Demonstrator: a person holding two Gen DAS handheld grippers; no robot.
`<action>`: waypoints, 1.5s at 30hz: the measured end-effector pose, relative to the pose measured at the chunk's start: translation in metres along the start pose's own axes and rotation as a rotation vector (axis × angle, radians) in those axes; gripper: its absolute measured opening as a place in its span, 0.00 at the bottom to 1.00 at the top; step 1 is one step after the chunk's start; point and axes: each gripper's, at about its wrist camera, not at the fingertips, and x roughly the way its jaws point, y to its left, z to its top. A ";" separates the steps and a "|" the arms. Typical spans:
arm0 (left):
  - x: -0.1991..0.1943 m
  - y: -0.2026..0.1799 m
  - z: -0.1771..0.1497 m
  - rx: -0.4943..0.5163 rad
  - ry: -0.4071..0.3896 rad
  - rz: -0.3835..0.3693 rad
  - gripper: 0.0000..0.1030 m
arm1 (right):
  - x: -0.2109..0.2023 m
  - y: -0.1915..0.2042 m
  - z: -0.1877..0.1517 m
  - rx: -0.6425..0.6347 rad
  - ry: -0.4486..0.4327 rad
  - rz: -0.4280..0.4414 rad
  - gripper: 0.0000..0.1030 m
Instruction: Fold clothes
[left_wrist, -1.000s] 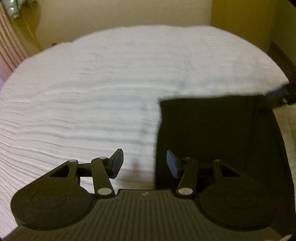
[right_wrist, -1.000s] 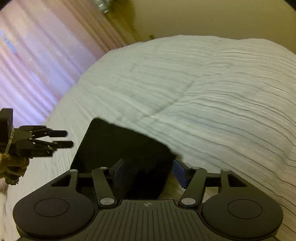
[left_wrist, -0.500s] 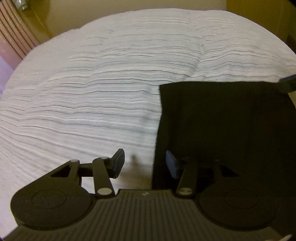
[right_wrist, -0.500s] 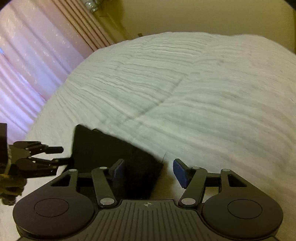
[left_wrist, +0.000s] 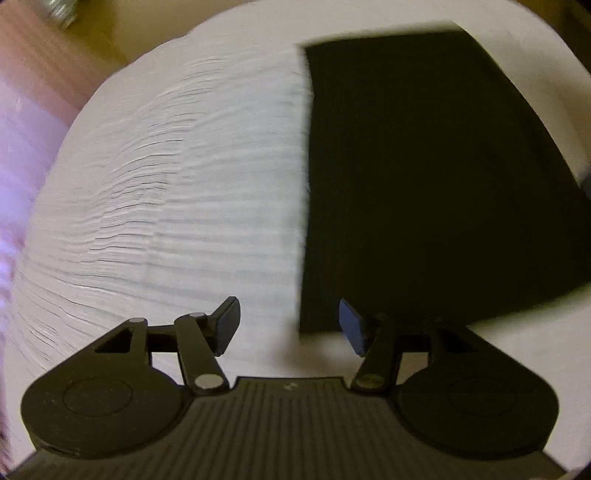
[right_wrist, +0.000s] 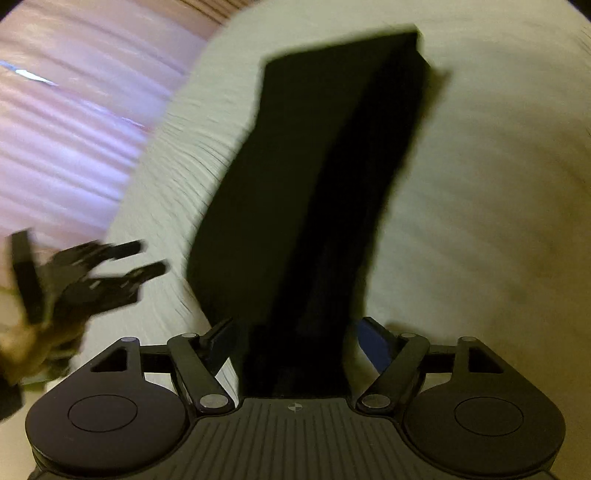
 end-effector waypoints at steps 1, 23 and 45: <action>-0.007 -0.015 -0.011 0.058 -0.008 0.010 0.57 | 0.001 0.000 -0.009 0.033 0.011 -0.003 0.73; -0.049 -0.092 -0.067 0.134 -0.065 -0.071 0.62 | 0.035 -0.028 -0.088 0.549 -0.289 0.112 0.19; -0.077 -0.149 0.006 0.245 -0.265 -0.143 0.62 | -0.128 -0.130 0.029 0.338 -0.383 -0.101 0.20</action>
